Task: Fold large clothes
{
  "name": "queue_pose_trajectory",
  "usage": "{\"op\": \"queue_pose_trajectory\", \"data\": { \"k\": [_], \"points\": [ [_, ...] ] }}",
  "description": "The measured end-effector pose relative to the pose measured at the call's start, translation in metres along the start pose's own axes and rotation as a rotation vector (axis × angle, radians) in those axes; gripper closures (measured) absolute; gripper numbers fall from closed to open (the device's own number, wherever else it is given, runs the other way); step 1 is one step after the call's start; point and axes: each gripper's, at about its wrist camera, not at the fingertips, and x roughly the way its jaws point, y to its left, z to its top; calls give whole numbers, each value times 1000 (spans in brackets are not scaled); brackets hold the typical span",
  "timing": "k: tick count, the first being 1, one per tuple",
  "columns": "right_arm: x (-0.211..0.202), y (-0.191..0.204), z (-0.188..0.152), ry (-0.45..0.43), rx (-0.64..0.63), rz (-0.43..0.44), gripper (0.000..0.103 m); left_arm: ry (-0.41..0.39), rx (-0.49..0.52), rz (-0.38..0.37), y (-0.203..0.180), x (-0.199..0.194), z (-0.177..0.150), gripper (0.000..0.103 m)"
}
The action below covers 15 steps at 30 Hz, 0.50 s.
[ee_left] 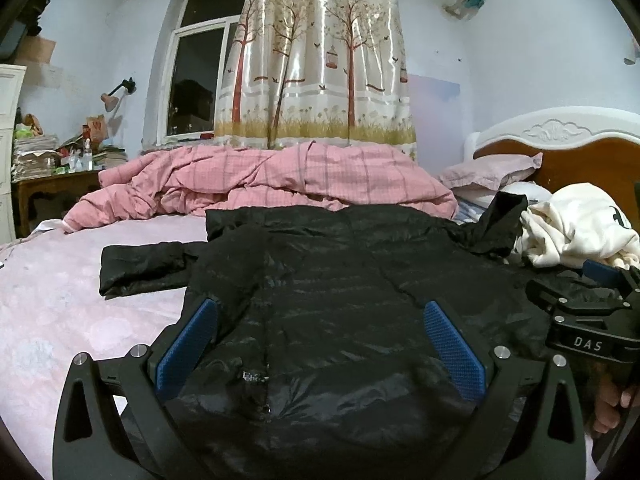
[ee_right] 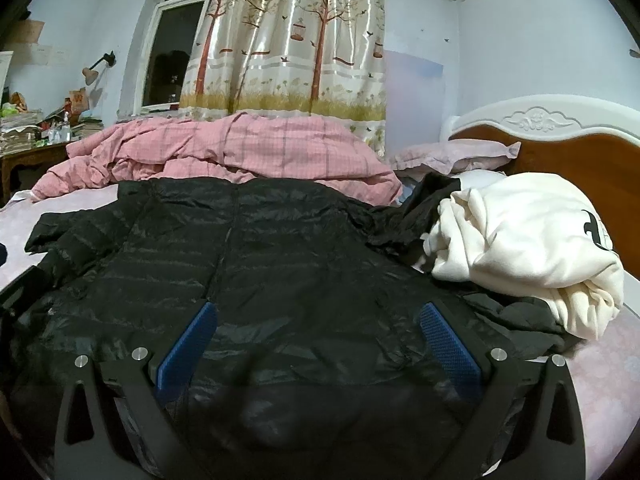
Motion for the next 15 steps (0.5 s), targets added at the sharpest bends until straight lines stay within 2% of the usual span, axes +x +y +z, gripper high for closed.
{"op": "queue_pose_trajectory", "data": {
  "k": [4,8,15],
  "points": [
    [2,-2,1,10,6,-4,1,-25,10,27,-3,-4,-1,0],
    [2,0,2,13,-2,-3,1,-11,34,44,-7,0,-2,0],
    [2,2,0,9,-11,2,1,12,14,71,-7,8,-3,0]
  ]
}}
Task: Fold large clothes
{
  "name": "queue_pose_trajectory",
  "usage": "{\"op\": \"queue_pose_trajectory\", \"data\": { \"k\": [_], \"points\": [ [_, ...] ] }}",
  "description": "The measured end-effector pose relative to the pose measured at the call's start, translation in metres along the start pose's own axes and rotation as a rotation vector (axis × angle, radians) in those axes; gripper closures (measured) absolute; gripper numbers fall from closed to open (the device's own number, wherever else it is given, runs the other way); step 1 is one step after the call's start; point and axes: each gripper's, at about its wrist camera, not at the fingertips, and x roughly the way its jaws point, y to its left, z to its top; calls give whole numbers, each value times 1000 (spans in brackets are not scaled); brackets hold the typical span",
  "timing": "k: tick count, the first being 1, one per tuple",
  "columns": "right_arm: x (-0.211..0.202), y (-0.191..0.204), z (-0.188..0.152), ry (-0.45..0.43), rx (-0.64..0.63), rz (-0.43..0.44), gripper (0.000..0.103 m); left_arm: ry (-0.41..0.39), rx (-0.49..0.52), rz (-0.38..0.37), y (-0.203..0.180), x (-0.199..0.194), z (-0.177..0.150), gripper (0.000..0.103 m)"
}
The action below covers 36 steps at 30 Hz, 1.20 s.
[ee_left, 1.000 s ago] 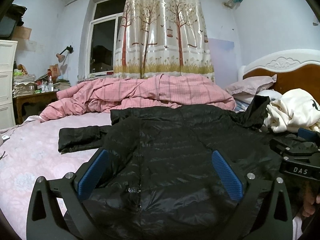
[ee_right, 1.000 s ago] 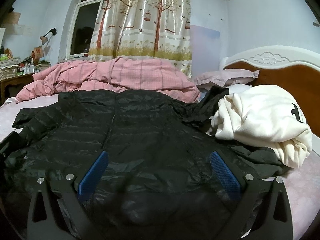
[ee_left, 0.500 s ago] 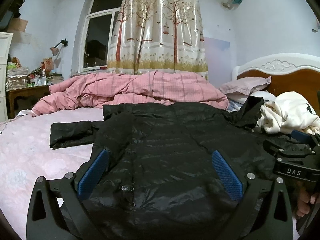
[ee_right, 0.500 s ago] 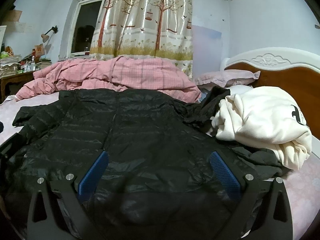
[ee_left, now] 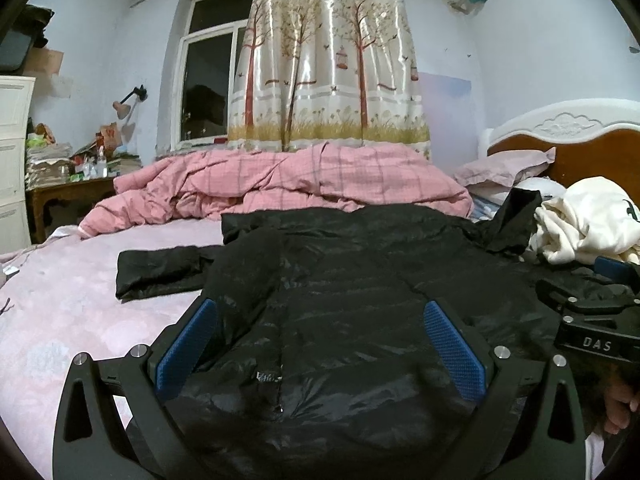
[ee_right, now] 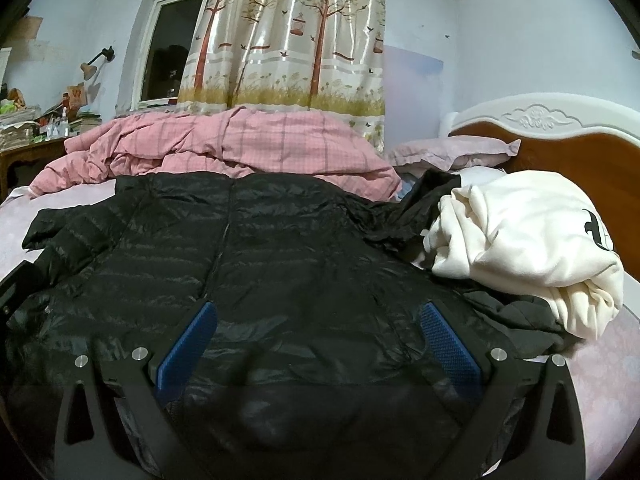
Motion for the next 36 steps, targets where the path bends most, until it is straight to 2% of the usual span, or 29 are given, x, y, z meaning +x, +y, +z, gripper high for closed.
{"op": "queue_pose_trajectory", "data": {
  "k": [6,9,13,20,36],
  "points": [
    [0,0,0,-1,-2,0,1,8,-46,13,13,-1,-4,0],
    [0,1,1,-5,-6,5,1,19,-42,51,13,0,-4,0],
    [-1,7,1,-9,-32,34,1,17,-44,49,13,-1,-4,0],
    [-4,11,1,-24,-55,21,1,11,-55,50,15,-3,-2,0],
    [2,-4,0,15,21,23,1,-11,48,40,-4,-7,-4,0]
  ]
}}
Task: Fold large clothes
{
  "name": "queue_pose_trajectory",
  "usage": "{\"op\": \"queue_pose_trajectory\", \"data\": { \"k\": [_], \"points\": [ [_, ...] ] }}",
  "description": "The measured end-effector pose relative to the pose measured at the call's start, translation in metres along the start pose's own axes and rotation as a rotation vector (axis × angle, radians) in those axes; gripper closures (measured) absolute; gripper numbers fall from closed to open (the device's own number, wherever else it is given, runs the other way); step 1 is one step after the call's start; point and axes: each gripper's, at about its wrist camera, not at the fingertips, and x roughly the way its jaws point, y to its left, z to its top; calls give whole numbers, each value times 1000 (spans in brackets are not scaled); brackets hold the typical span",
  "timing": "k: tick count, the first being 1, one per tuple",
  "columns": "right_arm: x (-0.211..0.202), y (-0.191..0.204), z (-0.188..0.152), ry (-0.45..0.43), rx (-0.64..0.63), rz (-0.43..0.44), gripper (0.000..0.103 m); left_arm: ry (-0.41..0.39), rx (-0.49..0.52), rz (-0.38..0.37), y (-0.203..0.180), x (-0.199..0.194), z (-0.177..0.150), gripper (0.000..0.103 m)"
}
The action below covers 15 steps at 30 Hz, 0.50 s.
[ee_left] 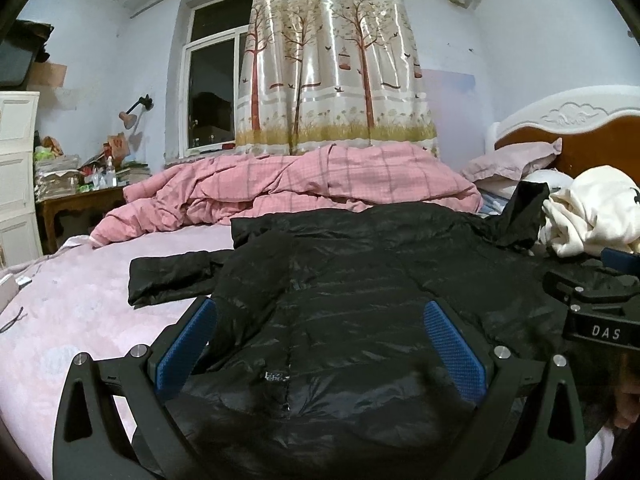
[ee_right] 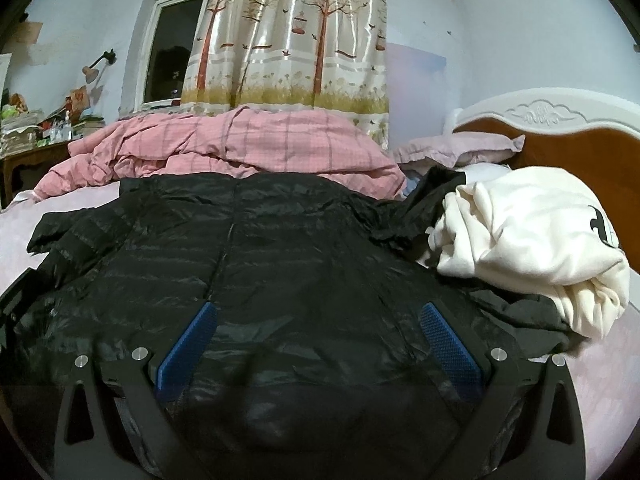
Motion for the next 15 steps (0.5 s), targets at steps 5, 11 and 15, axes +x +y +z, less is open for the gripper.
{"op": "queue_pose_trajectory", "data": {
  "k": [5,11,15],
  "points": [
    [1,-1,0,3,2,1,1,1,11,-2,-2,1,0,0],
    [1,-3,0,0,14,1,1,-17,15,0,-4,0,-2,0],
    [4,-9,-1,15,52,-5,1,-11,30,-1,-7,1,-3,0]
  ]
}}
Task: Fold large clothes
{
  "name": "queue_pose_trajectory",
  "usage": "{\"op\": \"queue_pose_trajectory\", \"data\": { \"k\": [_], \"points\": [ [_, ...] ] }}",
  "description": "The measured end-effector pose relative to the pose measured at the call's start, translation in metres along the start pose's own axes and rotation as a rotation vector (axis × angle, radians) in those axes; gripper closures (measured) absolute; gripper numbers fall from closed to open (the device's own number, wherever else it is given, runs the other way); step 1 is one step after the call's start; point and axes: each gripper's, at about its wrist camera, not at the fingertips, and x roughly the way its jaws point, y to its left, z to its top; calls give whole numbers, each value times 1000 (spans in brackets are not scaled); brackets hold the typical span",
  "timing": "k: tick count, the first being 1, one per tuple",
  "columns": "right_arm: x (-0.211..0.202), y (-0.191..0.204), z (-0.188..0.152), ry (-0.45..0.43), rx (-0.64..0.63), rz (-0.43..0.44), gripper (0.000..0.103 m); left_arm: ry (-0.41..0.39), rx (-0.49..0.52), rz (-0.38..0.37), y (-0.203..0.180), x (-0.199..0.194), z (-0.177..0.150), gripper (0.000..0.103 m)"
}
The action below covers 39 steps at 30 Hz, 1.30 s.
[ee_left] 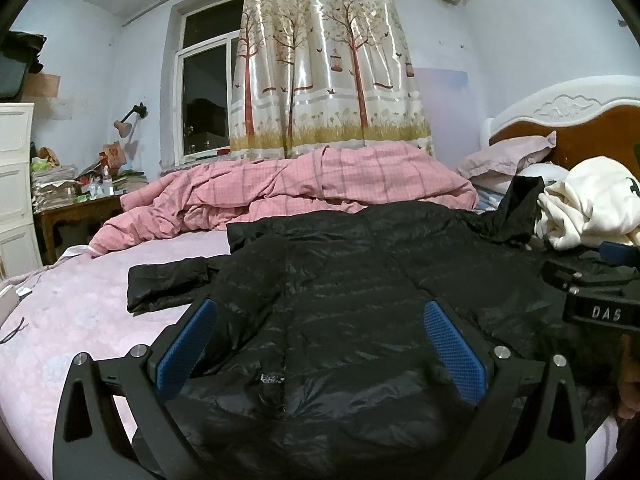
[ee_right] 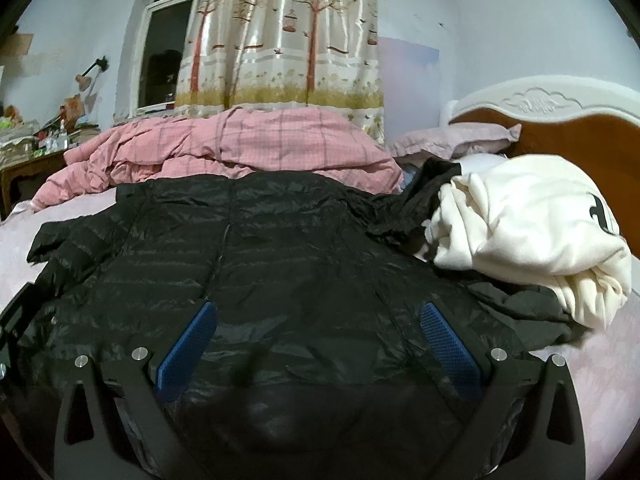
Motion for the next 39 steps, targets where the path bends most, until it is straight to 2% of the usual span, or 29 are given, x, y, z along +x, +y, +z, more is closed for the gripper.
{"op": "queue_pose_trajectory", "data": {
  "k": [4,10,17,24,25,27,29,31,34,36,37,39],
  "points": [
    [6,-6,-1,28,33,-3,1,-7,8,4,-1,-2,0,0],
    [1,-1,0,13,3,-12,1,-12,21,2,-2,-5,0,0],
    [3,-8,1,31,39,-13,1,-34,47,-16,-4,-14,-1,0],
    [-1,-16,6,49,53,-3,1,-21,-53,-12,23,-18,10,0],
    [-4,-23,13,62,65,-6,1,-29,-53,-12,26,-21,13,0],
    [-21,-50,27,23,114,-11,1,-59,-31,-17,35,-31,21,0],
    [-45,-93,39,-56,178,-75,1,-93,-36,-34,49,-44,28,0],
    [-54,-127,42,-57,227,-133,1,-102,-41,-25,64,-53,33,0],
    [-47,-180,30,49,349,-166,7,-70,-42,39,84,-57,34,0],
    [-36,-208,14,145,450,-105,11,-33,-82,55,101,-56,33,0],
    [-28,-221,2,200,502,-48,16,-19,-102,57,108,-56,32,0],
    [-19,-230,-14,264,548,3,21,3,-131,56,117,-56,28,0]
  ]
}}
